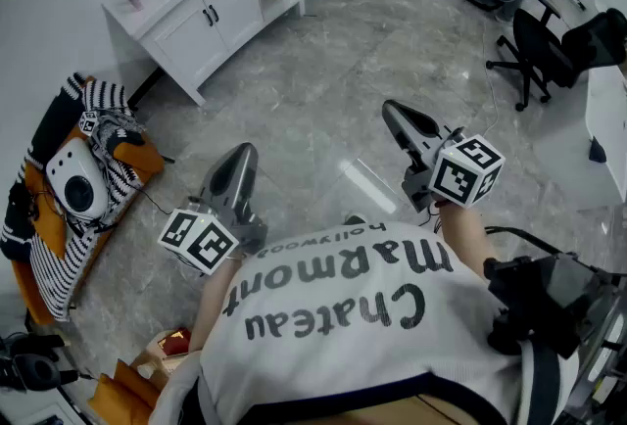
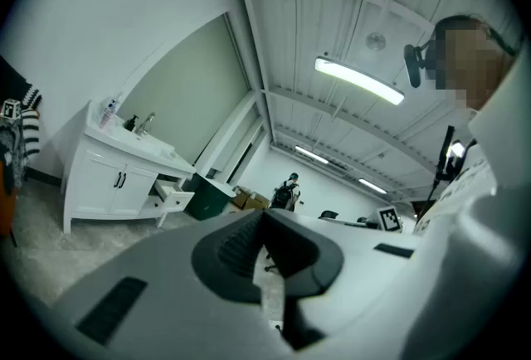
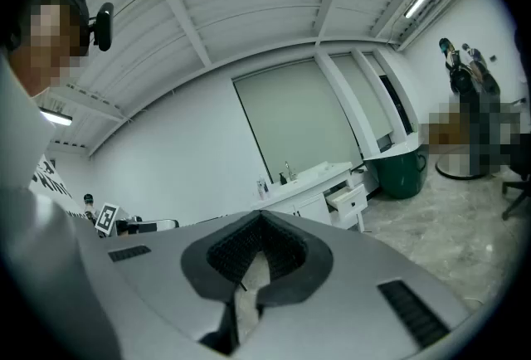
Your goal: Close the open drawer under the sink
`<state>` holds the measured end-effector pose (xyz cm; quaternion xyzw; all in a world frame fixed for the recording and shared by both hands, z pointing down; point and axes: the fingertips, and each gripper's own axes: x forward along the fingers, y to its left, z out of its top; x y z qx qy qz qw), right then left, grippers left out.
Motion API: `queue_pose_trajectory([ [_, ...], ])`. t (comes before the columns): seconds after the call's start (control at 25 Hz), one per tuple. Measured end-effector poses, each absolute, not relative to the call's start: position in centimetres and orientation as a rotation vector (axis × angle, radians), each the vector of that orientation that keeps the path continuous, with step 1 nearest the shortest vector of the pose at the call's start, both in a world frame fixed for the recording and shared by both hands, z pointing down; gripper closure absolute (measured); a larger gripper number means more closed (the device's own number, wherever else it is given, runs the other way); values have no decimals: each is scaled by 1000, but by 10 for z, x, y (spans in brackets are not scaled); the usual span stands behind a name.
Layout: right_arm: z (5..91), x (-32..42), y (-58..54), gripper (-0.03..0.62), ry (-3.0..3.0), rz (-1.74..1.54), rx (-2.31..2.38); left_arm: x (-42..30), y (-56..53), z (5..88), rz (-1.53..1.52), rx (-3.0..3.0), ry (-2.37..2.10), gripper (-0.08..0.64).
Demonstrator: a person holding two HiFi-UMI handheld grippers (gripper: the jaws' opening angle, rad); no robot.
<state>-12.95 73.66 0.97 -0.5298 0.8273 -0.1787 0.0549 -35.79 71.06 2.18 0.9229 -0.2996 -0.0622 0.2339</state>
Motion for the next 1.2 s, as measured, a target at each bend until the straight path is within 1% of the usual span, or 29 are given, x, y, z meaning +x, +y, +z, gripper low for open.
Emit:
queue_pose_trajectory([
  [0.52, 12, -148, 736, 580, 2497, -566, -1595, -379, 712, 25, -170, 2522, -824, 552],
  [0.88, 20, -185, 736, 580, 2508, -517, -1548, -405, 718, 41, -102, 2598, -810, 552],
  [1.04, 17, -178, 724, 580, 2480, -470, -1584, -412, 709, 43, -86, 2594, -850, 552],
  [1.2, 22, -176, 695, 580, 2482, -496, -1560, -413, 684, 46, -112, 2557, -861, 552],
])
